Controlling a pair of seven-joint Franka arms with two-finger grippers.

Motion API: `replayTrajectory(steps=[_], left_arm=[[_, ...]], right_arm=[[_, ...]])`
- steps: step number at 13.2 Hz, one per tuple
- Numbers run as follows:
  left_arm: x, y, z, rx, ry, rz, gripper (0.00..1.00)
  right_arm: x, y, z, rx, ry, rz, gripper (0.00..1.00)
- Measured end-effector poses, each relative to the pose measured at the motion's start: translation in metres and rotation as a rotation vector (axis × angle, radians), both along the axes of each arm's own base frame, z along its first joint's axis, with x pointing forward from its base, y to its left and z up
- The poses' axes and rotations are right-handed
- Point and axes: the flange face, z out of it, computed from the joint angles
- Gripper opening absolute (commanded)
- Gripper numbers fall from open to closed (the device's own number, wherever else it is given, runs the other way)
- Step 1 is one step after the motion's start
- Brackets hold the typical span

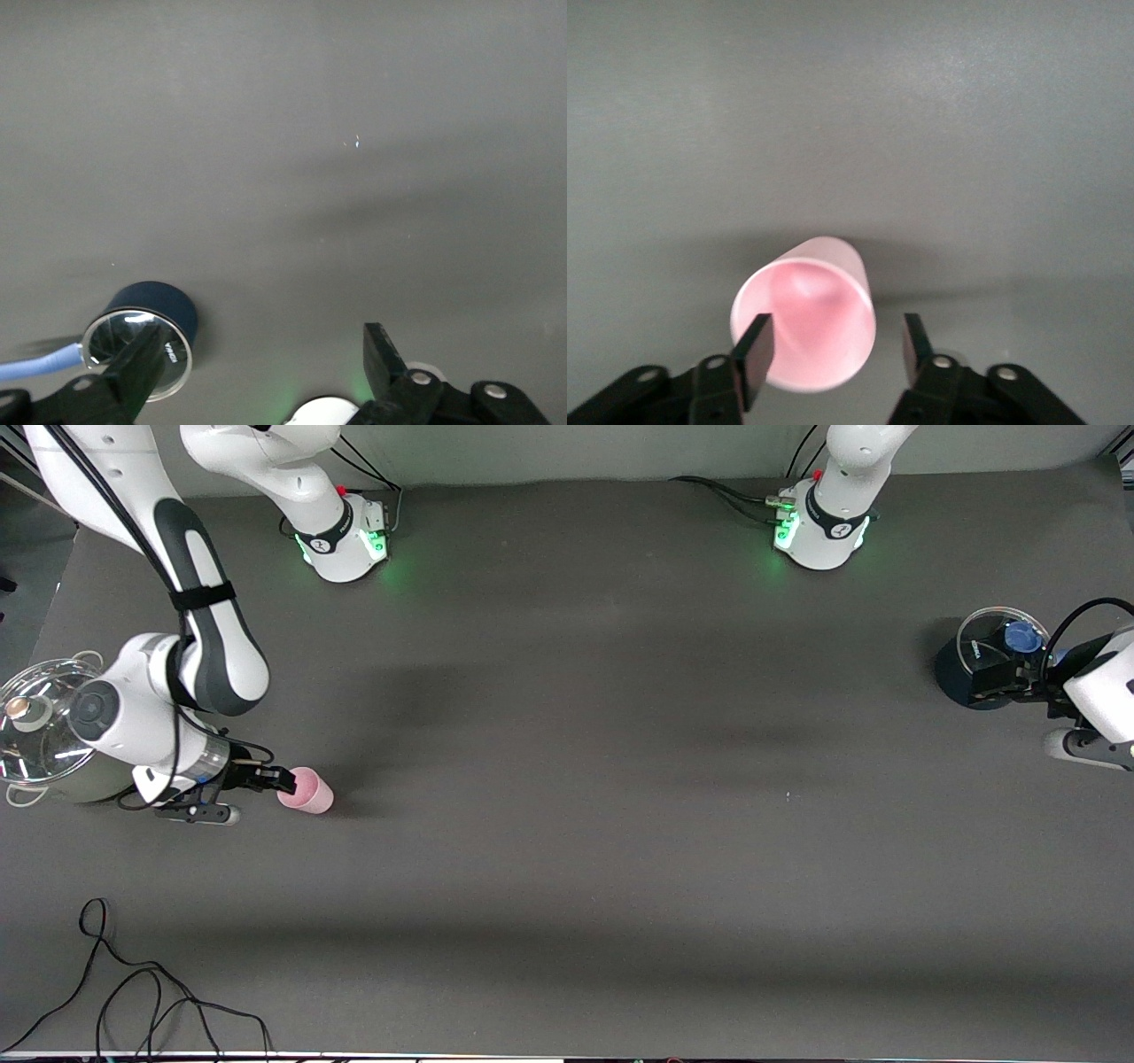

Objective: Transfer pink cup from left to right arm

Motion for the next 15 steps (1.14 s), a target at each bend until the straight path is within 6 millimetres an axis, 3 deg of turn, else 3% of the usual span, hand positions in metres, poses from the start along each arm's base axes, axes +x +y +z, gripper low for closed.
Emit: replayTrajectory(steps=[5,9,12,13,15], left_arm=[[-0.003,-0.015,0.012,0.033,-0.056,0.024,1.0],[-0.004,-0.016,0.013,0.061,-0.068,0.037,1.0],[-0.002,-0.021,0.012,0.066,-0.071,0.066,1.0],[-0.004,-0.023,0.015,0.069,-0.074,0.078,1.0],[-0.008,-0.03,0.02,0.087,-0.082,0.088,1.0]], right_arm=[[-0.024,-0.007,0.136,0.094,0.011,0.02,1.0],[-0.051,-0.025,0.238,0.032,0.07,0.076,1.0],[-0.063,-0.026,0.31,0.029,0.089,0.092,1.0],[-0.066,-0.025,0.327,0.027,0.084,0.094,1.0],[-0.065,-0.028,0.329,0.022,0.096,0.088,1.0]])
